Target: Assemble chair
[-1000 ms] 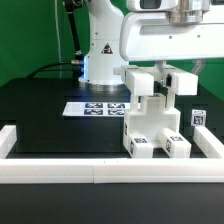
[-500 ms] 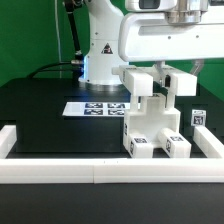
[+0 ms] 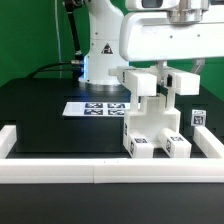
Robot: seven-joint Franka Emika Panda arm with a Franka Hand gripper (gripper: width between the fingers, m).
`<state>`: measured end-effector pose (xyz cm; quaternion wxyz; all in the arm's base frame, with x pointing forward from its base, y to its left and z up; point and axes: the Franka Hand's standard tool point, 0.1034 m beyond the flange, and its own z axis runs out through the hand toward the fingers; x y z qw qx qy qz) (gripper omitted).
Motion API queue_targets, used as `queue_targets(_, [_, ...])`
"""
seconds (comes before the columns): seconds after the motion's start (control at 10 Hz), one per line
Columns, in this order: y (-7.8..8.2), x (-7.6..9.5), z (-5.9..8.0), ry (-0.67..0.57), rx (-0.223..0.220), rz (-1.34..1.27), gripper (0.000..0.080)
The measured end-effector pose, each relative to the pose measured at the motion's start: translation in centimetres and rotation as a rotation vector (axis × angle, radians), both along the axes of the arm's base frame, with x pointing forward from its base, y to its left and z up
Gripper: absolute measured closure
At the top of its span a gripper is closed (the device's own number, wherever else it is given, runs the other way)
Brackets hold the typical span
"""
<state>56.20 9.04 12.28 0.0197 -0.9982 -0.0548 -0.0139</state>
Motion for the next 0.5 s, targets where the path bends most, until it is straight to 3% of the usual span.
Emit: queue_targets(0.5, [-0.03, -0.15, 0.02, -0.007, 0.000, 0.016, 0.0509])
